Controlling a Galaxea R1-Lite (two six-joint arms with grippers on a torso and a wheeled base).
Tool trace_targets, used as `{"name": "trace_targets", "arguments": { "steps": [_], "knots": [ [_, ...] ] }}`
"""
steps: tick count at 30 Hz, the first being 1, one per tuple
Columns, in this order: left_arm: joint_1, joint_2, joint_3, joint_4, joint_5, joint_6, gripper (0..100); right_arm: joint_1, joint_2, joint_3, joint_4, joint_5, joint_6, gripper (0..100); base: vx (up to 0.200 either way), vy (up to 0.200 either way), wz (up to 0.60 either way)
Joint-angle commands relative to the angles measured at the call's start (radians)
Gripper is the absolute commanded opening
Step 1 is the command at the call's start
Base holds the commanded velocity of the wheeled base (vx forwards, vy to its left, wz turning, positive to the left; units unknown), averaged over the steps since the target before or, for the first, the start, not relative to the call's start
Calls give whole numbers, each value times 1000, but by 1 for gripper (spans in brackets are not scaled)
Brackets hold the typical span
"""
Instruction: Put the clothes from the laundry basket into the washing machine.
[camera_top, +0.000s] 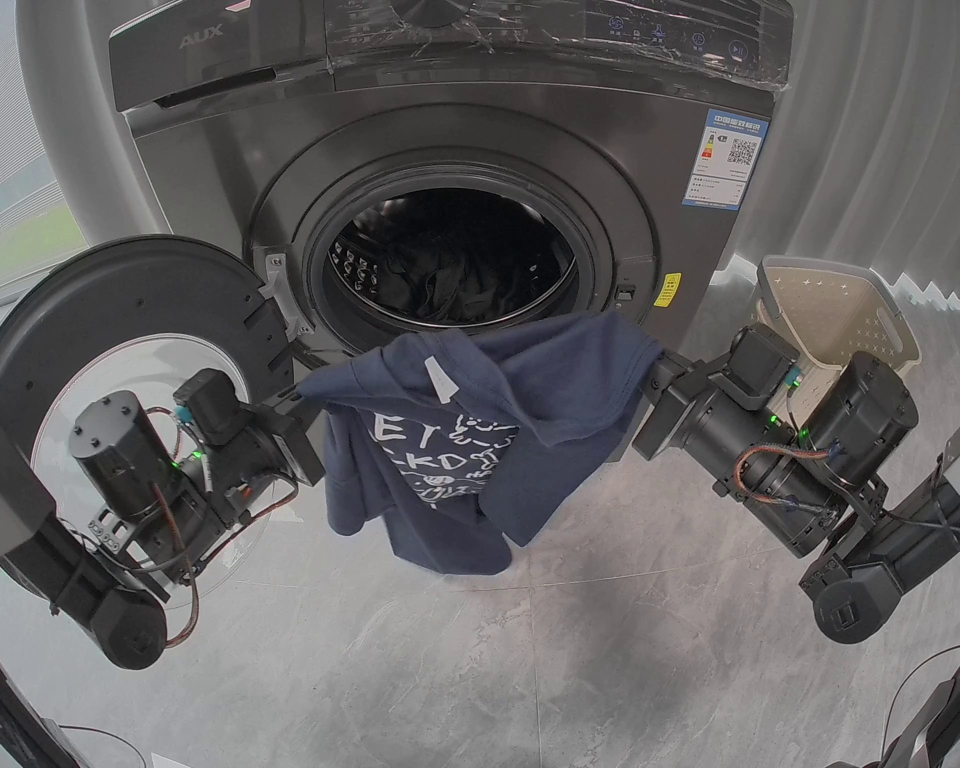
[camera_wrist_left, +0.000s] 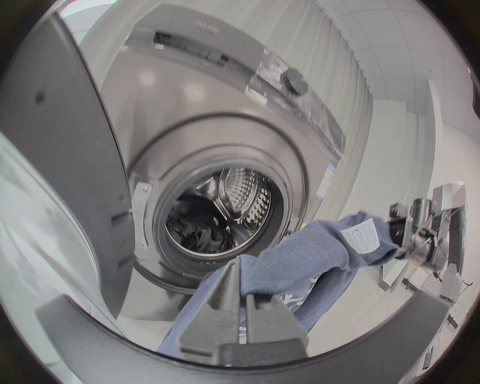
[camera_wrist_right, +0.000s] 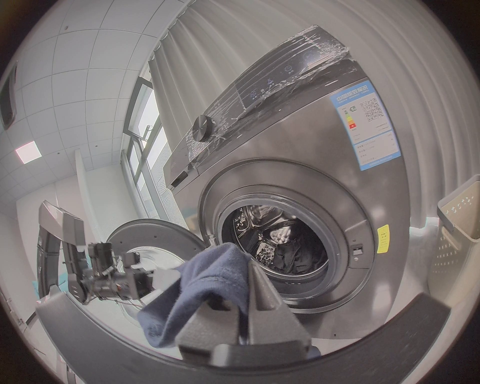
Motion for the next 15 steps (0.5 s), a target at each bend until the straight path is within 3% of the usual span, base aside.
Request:
{"name": "trace_targets", "arguments": {
  "steps": [1,7,15],
  "knots": [
    [11,-127,27,-1,1,-6,0,-45,2,35,-14,7,3,0,0,0,0],
    [20,-152,4,-1,9,-22,0,-84,9,66,-14,9,6,0,0,0,0],
    [8,-153,-21,-3,33,-26,0,-121,25,20,-16,0,6,0,0,0,0]
  ]
}}
